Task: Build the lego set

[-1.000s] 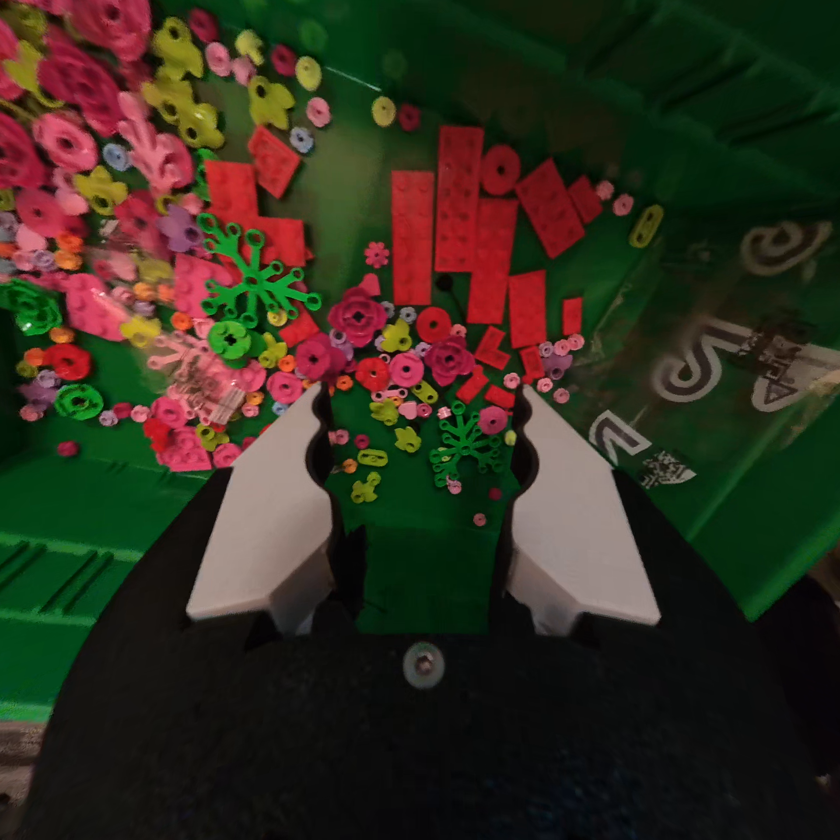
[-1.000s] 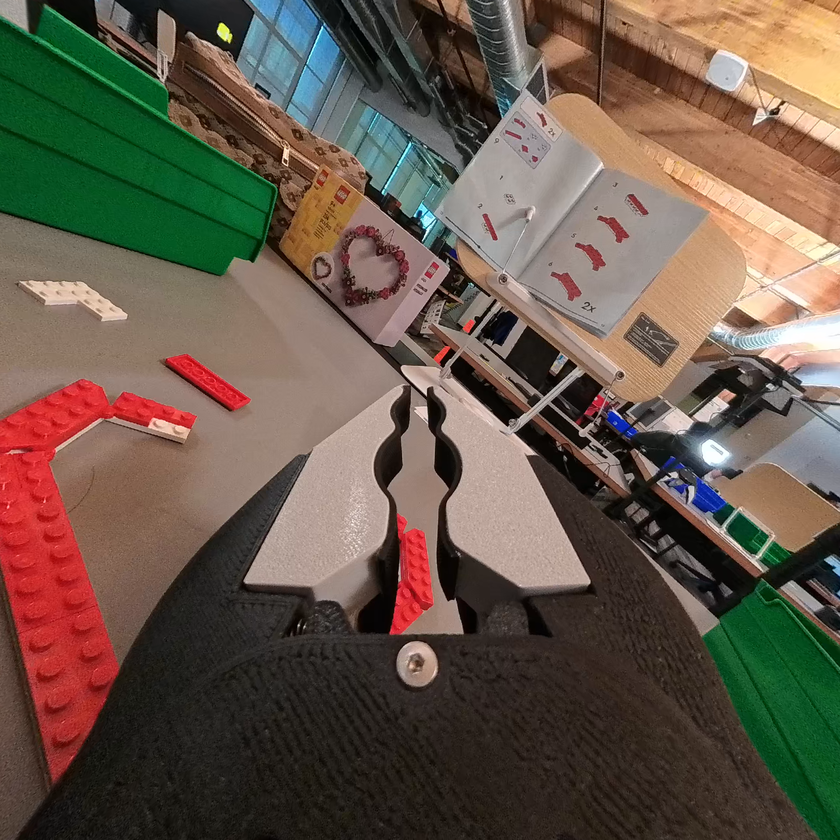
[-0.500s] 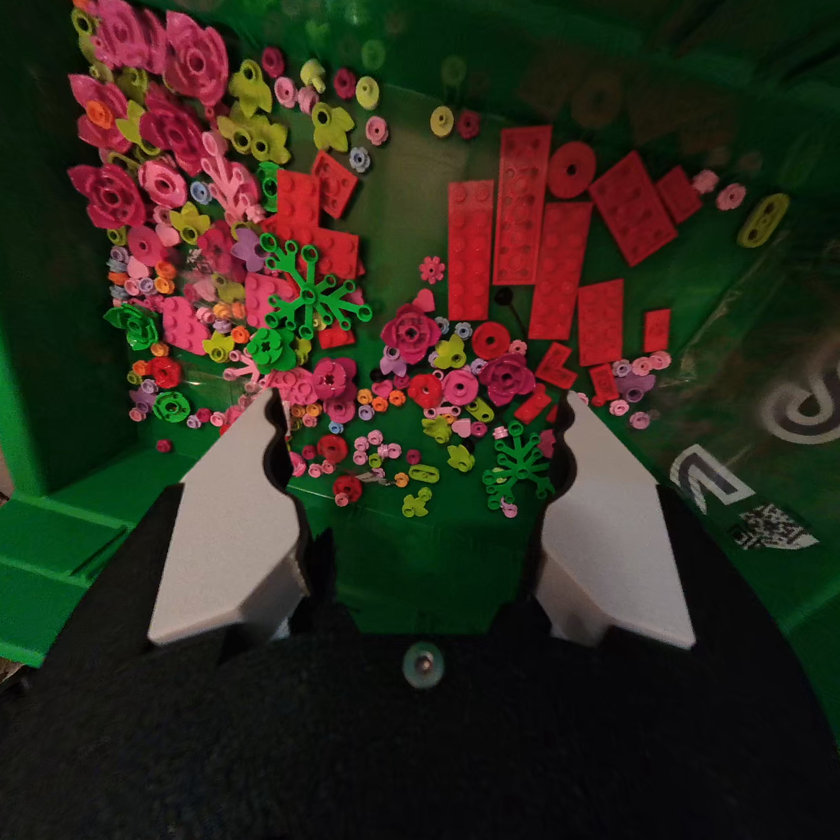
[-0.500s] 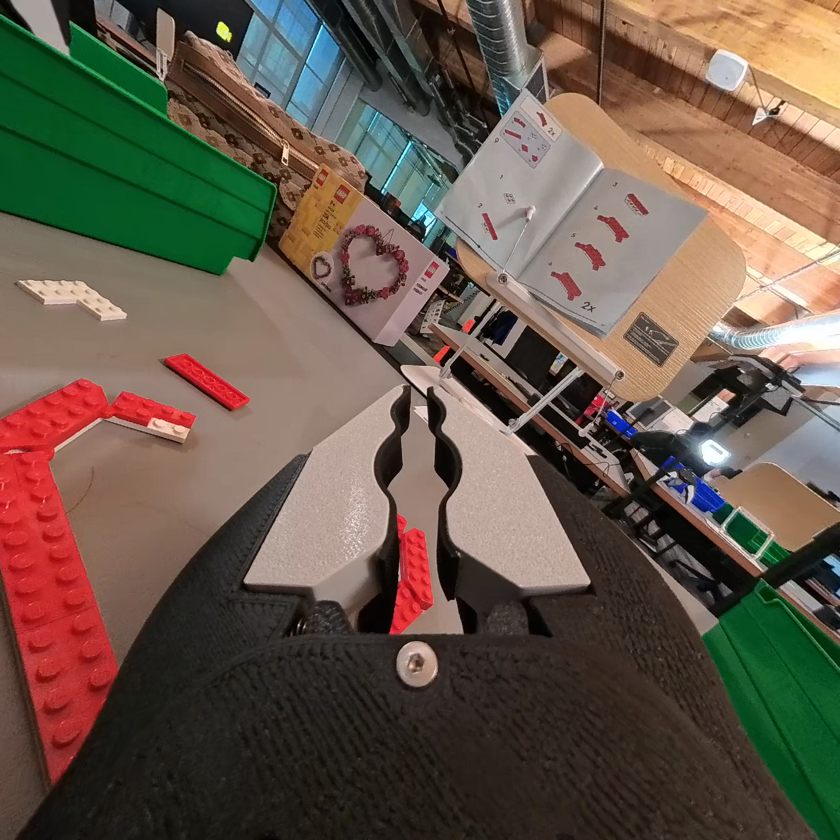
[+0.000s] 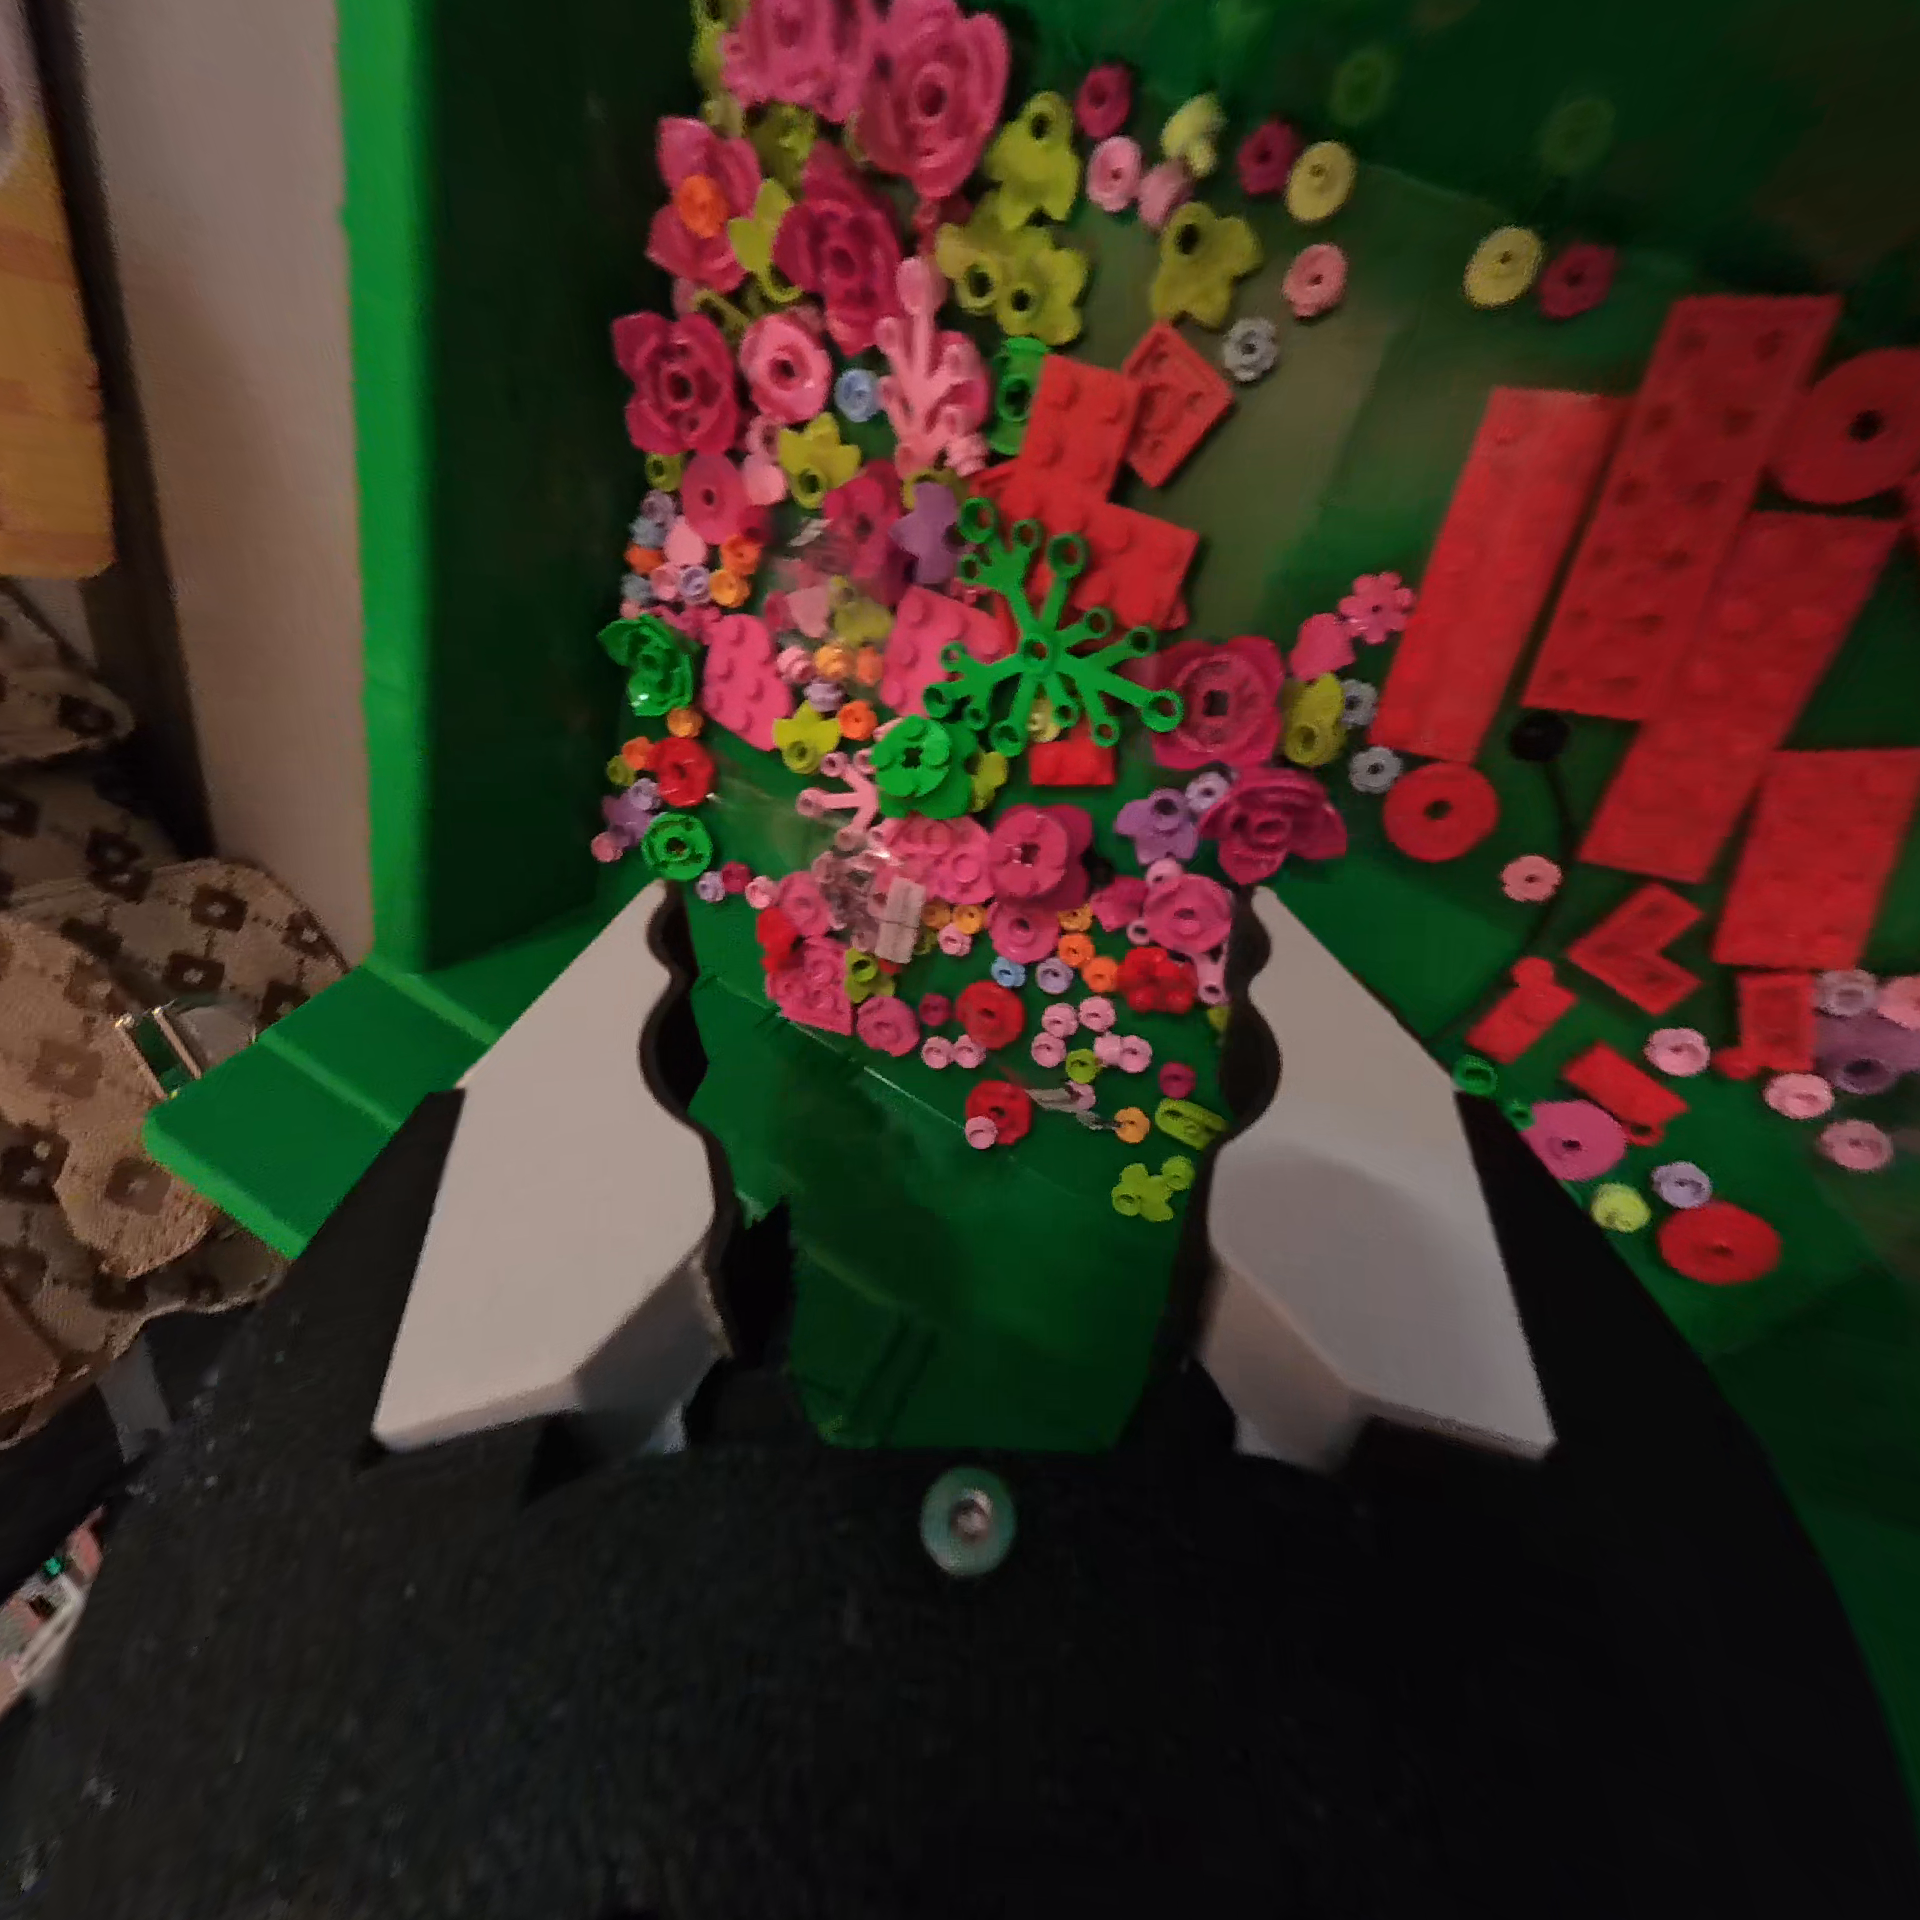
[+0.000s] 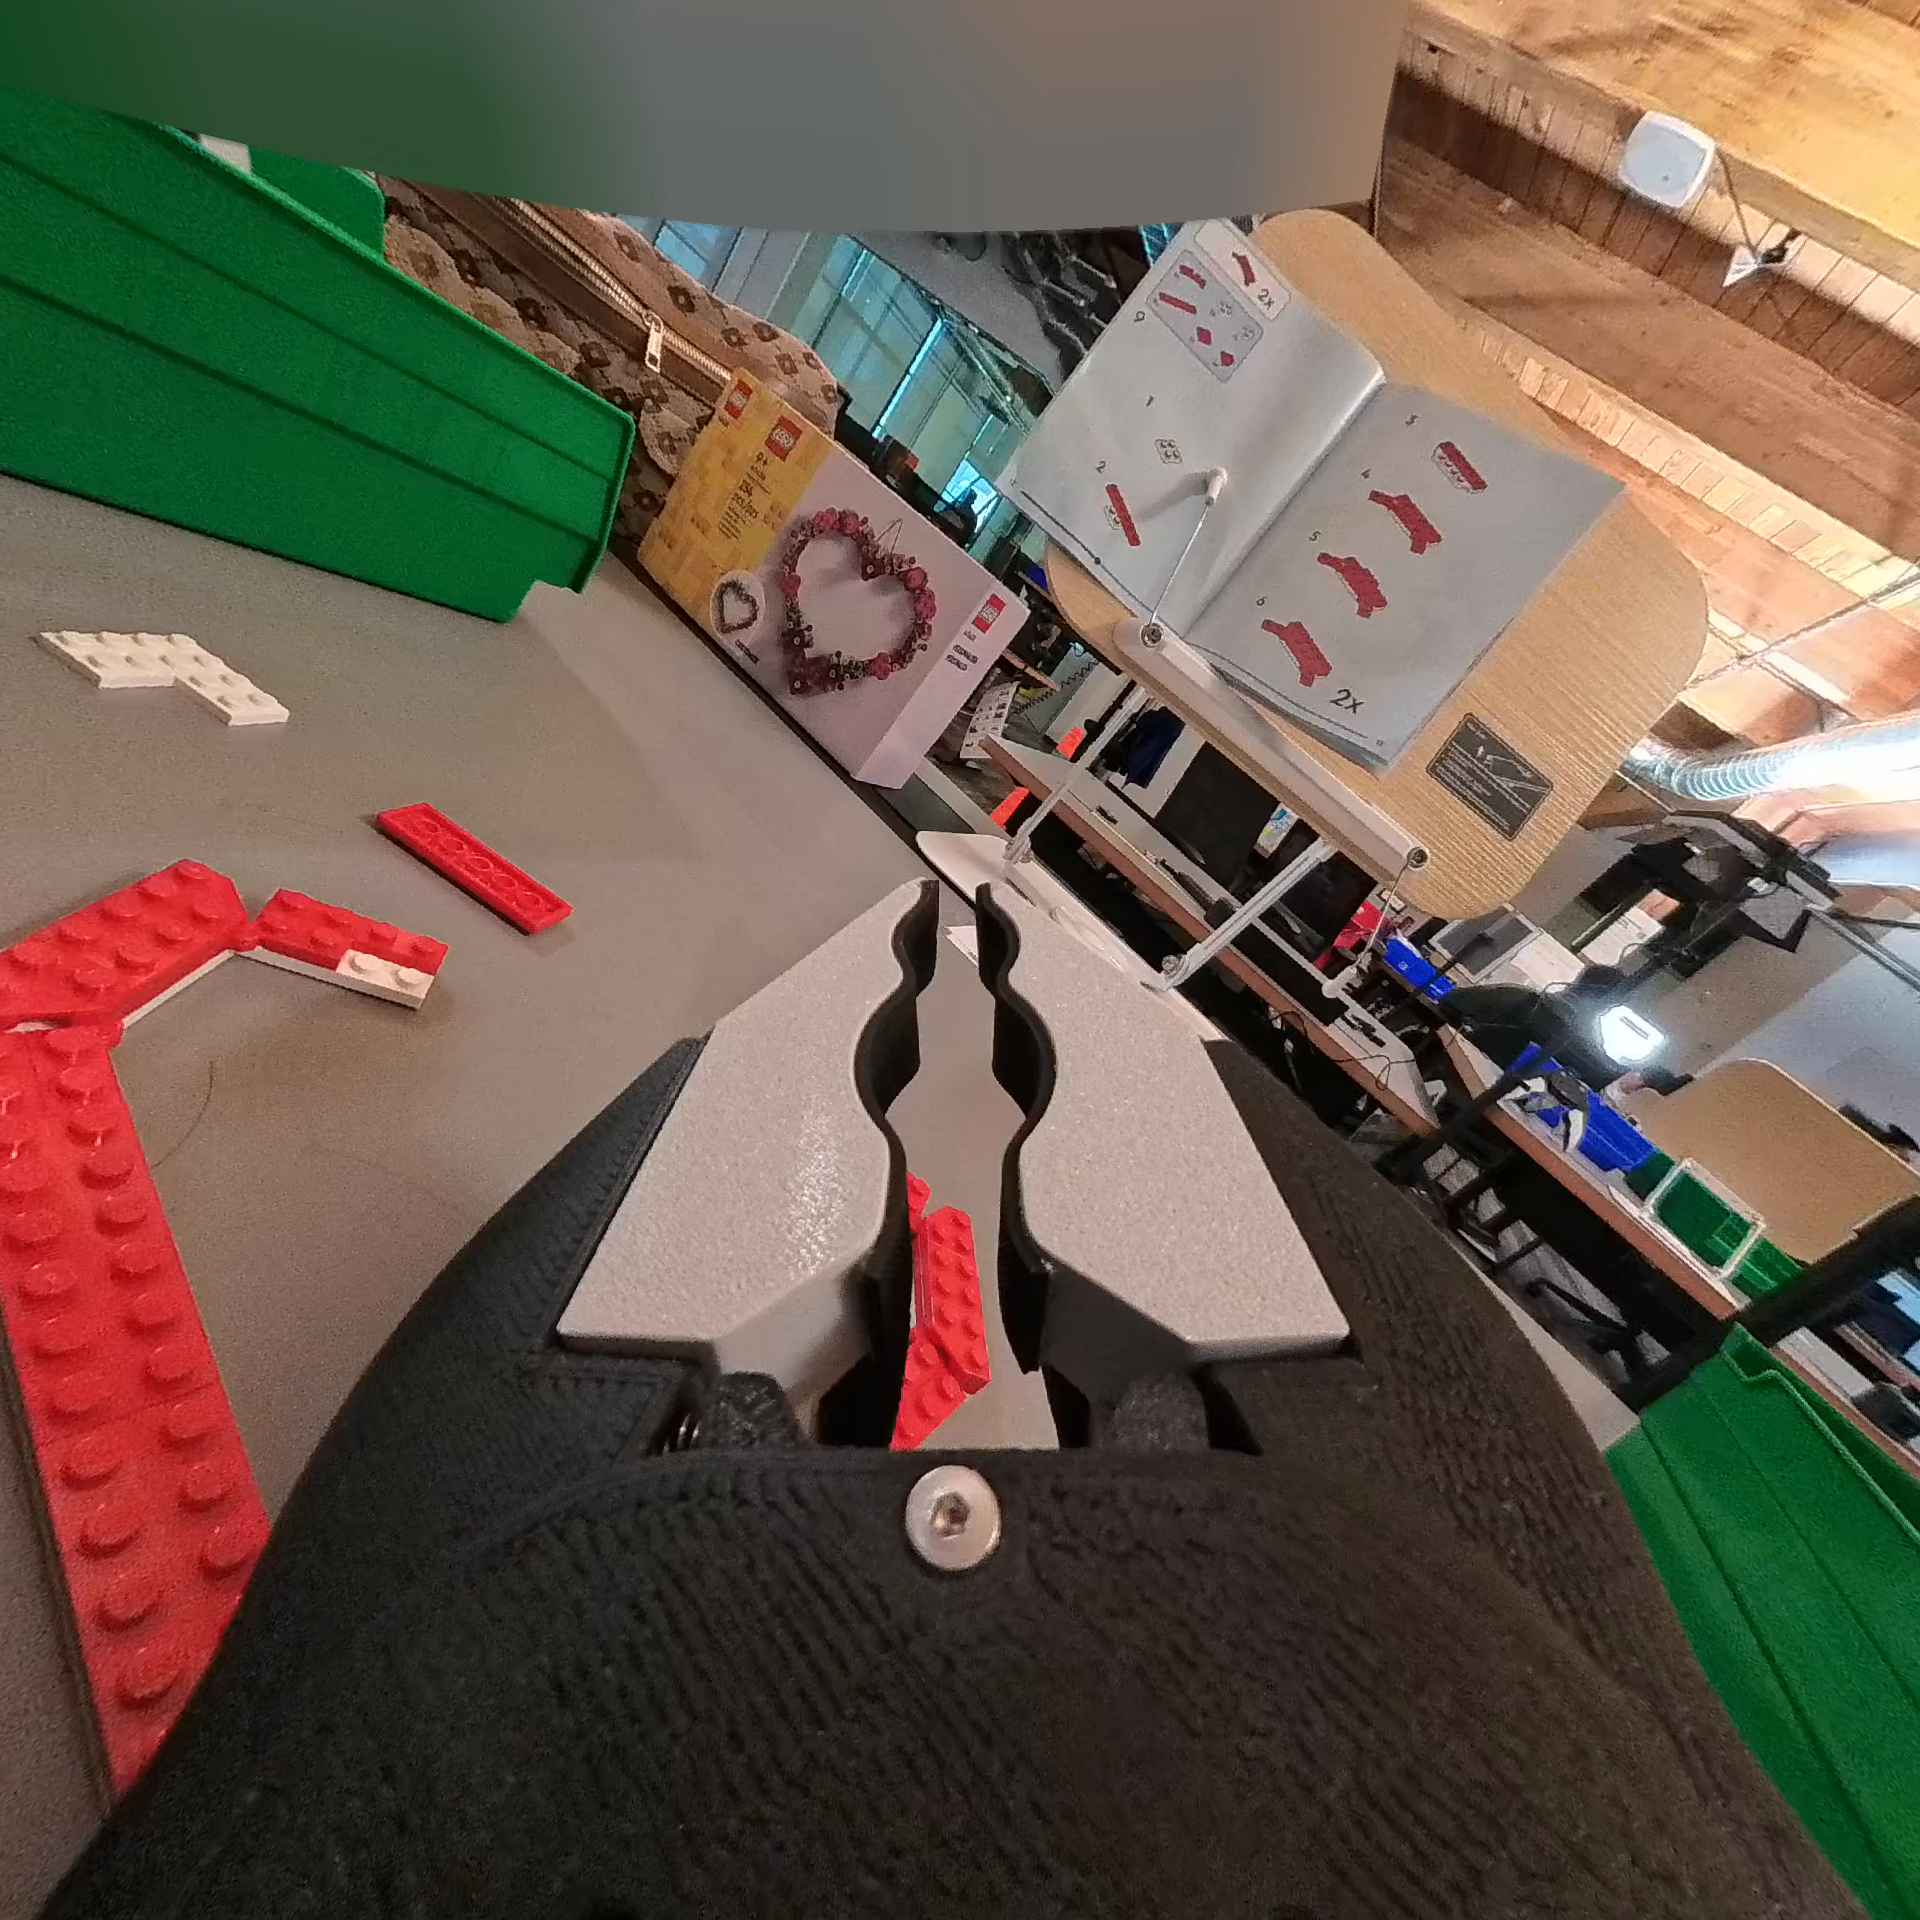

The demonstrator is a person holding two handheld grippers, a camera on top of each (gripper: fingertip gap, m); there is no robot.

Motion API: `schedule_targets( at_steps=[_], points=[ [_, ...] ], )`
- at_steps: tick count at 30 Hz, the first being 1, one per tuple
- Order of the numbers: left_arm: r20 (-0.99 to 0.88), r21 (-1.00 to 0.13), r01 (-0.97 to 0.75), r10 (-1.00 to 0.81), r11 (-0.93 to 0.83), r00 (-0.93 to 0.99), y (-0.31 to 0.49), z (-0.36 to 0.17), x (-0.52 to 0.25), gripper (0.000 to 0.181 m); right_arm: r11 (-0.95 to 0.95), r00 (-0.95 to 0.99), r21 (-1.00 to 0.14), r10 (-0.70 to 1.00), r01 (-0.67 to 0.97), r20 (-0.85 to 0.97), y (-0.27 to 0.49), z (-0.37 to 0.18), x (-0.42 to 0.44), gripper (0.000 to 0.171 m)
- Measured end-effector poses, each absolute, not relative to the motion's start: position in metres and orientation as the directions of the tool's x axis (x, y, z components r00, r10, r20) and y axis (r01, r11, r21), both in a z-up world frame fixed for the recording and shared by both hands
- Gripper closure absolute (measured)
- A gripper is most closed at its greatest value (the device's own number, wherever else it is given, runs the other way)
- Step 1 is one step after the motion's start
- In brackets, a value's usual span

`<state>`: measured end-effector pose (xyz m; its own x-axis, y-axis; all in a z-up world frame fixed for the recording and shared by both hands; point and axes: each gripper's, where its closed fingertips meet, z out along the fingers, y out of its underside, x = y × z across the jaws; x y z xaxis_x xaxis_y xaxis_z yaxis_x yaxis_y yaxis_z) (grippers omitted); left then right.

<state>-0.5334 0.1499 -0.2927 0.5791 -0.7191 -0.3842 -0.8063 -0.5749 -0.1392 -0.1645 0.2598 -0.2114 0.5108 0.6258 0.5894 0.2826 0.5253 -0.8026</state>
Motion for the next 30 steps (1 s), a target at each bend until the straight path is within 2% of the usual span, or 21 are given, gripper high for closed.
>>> schedule_targets(
  at_steps=[3,6,8,10,15,20,27,30],
  points=[
    [-0.366,-0.255,-0.741,-0.647,-0.622,0.669,0.159,-0.285,-0.529,0.095,0.525,0.511,-0.802,0.625,0.283,0.590,0.260,-0.211,-0.164,0.166],
    [-0.168,-0.390,-0.679,-0.677,-0.622,0.716,0.152,-0.279,-0.498,0.095,0.525,0.512,-0.802,0.624,0.284,0.590,0.260,-0.211,-0.165,0.166],
    [-0.029,-0.421,-0.714,-0.778,-0.560,0.627,0.131,-0.279,-0.471,0.096,0.525,0.512,-0.802,0.624,0.285,0.590,0.260,-0.211,-0.165,0.166],
    [-0.005,-0.394,-0.762,-0.827,-0.515,0.562,0.118,-0.285,-0.459,0.103,0.526,0.512,-0.800,0.622,0.288,0.593,0.260,-0.212,-0.165,0.166],
    [-0.001,-0.315,-0.853,-0.898,-0.417,0.439,0.098,-0.299,-0.446,0.095,0.527,0.509,-0.797,0.619,0.295,0.598,0.260,-0.212,-0.166,0.166],
    [-0.007,-0.312,-0.850,-0.893,-0.425,0.449,0.100,-0.305,-0.449,0.092,0.528,0.509,-0.796,0.618,0.296,0.599,0.260,-0.212,-0.166,0.166],
    [-0.069,-0.290,-0.859,-0.886,-0.422,0.459,0.109,-0.306,-0.463,0.106,0.527,0.509,-0.796,0.618,0.297,0.599,0.260,-0.212,-0.166,0.166],
    [-0.082,-0.276,-0.854,-0.875,-0.441,0.478,0.113,-0.306,-0.471,0.104,0.527,0.509,-0.797,0.619,0.296,0.598,0.260,-0.212,-0.166,0.166]
  ],
)
